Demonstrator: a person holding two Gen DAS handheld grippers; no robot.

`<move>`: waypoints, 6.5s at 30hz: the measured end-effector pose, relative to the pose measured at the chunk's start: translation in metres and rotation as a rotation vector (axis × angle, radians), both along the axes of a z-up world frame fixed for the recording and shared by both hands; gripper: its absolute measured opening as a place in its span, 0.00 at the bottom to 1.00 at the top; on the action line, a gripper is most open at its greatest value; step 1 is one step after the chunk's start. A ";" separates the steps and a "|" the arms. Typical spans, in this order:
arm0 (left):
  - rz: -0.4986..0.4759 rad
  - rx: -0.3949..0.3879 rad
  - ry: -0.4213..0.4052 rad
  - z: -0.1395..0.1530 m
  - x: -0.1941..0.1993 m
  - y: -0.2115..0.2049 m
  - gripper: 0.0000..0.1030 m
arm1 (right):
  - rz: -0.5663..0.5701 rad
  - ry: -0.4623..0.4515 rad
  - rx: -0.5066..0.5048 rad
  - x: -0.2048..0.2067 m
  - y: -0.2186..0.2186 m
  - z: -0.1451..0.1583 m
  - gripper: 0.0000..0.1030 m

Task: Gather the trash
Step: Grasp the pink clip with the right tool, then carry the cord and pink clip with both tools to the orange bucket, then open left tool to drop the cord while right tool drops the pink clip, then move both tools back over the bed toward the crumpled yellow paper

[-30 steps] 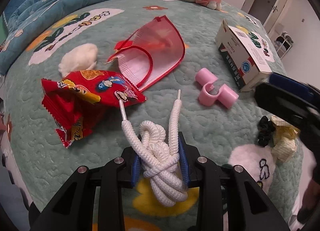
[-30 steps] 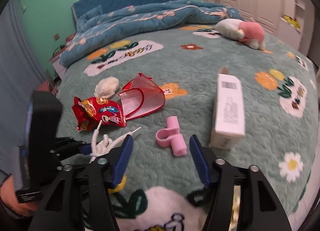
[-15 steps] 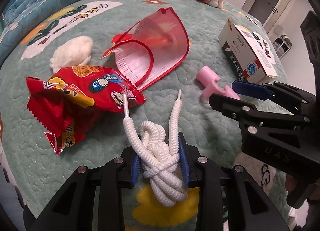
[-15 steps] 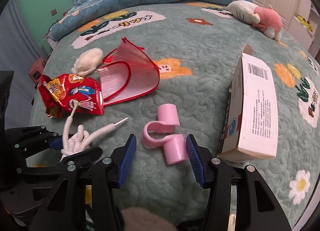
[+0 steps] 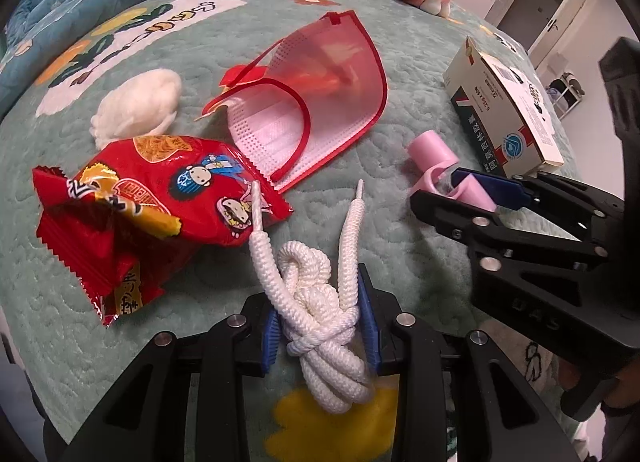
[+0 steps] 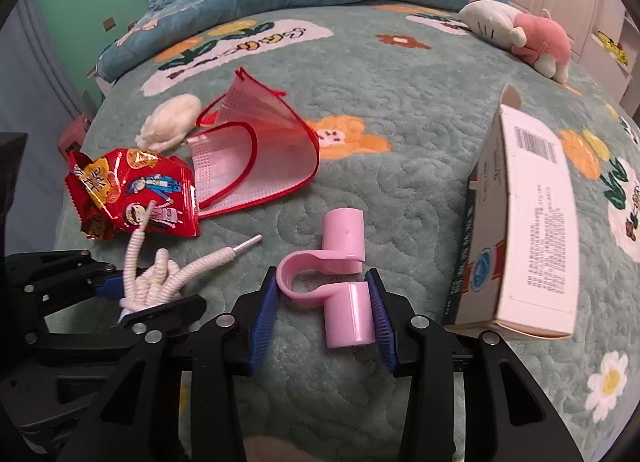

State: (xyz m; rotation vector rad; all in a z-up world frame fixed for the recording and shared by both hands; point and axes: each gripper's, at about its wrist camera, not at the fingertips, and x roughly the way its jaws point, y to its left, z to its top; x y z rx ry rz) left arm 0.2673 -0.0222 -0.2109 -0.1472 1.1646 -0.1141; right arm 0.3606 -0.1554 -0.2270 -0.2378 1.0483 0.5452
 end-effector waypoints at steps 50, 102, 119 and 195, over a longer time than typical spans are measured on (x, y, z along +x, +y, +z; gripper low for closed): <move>-0.730 0.038 -0.340 0.151 -0.167 -0.260 0.34 | -0.737 -0.343 0.326 -0.326 -0.304 0.164 0.42; -1.136 0.084 -0.002 -0.020 -0.170 -0.527 0.55 | -1.266 -0.147 0.257 -0.386 -0.517 0.016 0.42; -1.074 0.123 -0.001 -0.025 -0.147 -0.507 0.55 | -1.306 -0.094 0.152 -0.356 -0.525 -0.015 0.55; -0.341 0.078 -0.228 0.092 -0.092 -0.076 0.83 | -0.438 -0.196 0.204 -0.198 -0.126 0.128 0.66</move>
